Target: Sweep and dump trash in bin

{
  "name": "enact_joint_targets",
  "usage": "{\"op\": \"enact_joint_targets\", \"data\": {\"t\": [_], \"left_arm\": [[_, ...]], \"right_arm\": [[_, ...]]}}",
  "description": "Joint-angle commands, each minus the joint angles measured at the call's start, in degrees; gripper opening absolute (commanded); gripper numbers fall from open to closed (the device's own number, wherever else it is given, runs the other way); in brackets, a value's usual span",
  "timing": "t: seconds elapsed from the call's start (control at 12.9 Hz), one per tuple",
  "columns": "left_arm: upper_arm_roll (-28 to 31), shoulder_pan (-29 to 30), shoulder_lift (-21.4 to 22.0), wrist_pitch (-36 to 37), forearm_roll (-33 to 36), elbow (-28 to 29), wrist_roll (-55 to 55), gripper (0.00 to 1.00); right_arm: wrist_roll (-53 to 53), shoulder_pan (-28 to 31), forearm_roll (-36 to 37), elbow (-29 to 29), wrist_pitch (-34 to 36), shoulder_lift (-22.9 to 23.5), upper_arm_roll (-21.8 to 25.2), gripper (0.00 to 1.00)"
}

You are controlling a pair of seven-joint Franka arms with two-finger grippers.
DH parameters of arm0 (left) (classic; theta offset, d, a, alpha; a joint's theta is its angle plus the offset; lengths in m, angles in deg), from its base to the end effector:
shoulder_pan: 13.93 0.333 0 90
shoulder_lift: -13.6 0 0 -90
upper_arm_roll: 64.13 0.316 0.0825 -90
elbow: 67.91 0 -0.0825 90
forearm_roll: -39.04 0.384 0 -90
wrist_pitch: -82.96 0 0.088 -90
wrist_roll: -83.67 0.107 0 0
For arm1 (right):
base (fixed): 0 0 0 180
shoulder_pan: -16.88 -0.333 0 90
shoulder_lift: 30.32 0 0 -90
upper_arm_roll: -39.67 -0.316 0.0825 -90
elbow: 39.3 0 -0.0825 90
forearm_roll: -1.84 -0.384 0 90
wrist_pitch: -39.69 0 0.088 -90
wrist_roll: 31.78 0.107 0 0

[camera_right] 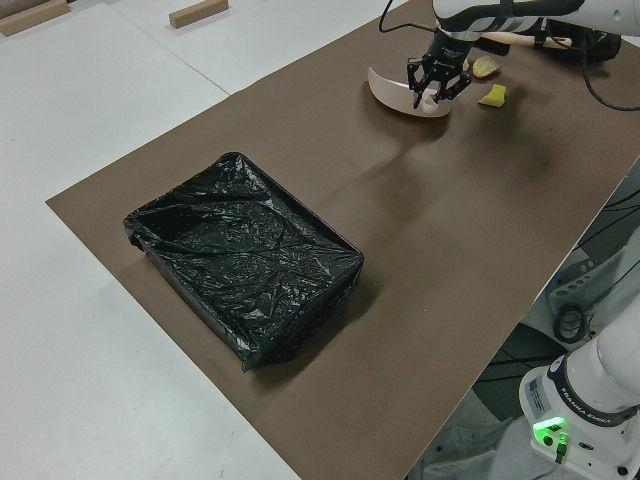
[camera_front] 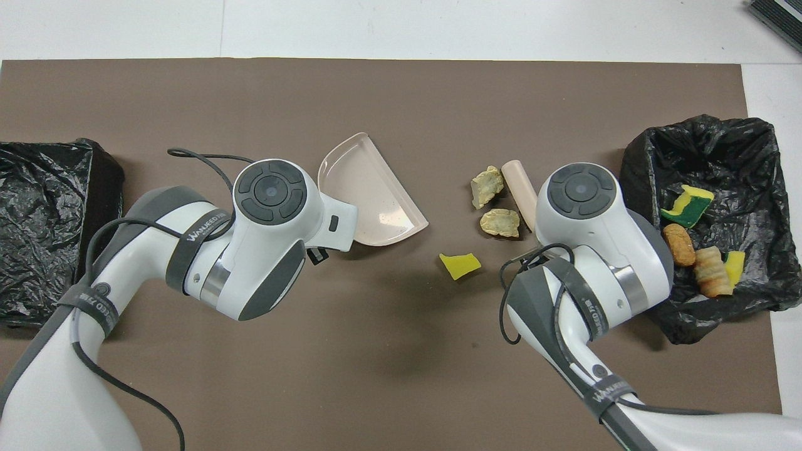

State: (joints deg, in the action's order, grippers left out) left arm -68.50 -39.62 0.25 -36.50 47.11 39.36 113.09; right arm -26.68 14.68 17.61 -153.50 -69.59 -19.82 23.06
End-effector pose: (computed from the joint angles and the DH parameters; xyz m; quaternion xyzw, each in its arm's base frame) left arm 0.5341 -0.2984 0.3888 -0.8496 0.5248 0.0092 0.0522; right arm 0.5367 0.1581 0.3567 0.9705 0.1800 -0.1050 0.1209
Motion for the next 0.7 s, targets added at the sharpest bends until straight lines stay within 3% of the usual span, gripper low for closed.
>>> {"op": "enact_joint_targets", "data": {"t": [0.0, 0.16, 0.31, 0.47, 0.62], "left_arm": [[-0.29, 1.08, 2.71, 1.07, 1.07, 3.29, 11.05, 0.0], [-0.29, 0.65, 4.99, 0.11, 4.9, 8.02, 15.39, 0.0], [-0.38, 0.21, 7.98, -4.7, 7.66, 13.91, 15.4, 0.0], [-0.55, -0.85, 9.22, -7.45, 7.66, 16.65, 15.23, 0.0], [-0.55, -0.76, 9.92, -9.47, 7.58, 18.33, 14.35, 0.0]], "right_arm": [[-0.44, -1.92, -4.23, 0.73, -1.28, 2.15, -0.61, 0.0], [-0.18, -4.03, -11.17, 0.9, -2.08, 2.15, -0.61, 0.0], [7.08, -5.98, -11.99, 2.13, 0.46, 0.06, -0.52, 0.0], [7.12, -3.45, -11.73, 3.1, 6.07, -4.42, 0.18, 0.0], [3.01, 0.07, -8.49, 2.23, 6.28, -4.7, 0.62, 0.0]]}}
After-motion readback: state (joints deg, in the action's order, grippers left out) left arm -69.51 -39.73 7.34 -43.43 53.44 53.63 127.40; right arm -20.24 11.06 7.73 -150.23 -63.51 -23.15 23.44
